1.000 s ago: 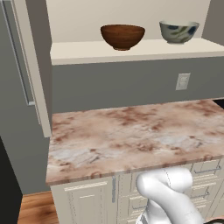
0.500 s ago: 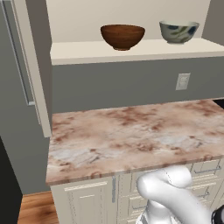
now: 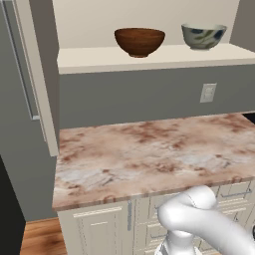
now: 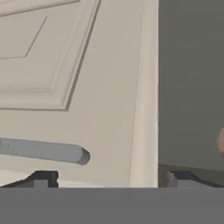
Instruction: Open the cabinet. Pick the bowls from the counter and place them in the cabinet. Then close the cabinet.
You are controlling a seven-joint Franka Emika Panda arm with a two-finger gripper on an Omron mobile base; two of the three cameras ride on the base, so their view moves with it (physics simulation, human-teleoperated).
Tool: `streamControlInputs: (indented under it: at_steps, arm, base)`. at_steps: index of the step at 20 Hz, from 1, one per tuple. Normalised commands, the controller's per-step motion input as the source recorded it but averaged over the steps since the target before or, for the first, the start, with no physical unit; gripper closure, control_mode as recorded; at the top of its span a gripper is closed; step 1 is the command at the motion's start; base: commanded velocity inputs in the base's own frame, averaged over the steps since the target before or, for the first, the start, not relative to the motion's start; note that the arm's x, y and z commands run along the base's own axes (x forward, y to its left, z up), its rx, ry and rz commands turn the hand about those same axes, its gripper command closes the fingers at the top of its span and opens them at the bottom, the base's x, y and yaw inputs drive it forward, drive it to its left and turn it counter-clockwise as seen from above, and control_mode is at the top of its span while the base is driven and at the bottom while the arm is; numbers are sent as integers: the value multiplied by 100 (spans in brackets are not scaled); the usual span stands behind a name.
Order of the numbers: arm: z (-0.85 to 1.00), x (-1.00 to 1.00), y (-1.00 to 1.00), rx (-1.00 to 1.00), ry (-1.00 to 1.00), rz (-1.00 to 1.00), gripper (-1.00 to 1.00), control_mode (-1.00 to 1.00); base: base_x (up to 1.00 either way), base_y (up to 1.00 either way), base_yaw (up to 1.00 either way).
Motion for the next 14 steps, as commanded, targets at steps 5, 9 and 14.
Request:
streamControlInputs:
  at_steps: [5,9,14]
  arm:
    - [0,36,-29,1,-1,11,-100,-100]
    - [0,54,-5,2,0,9,-100,-100]
    - [-6,55,0,4,0,11,-100,-100]
  base:
    - [0,0,0]
    - [0,0,0]
    - [0,0,0]
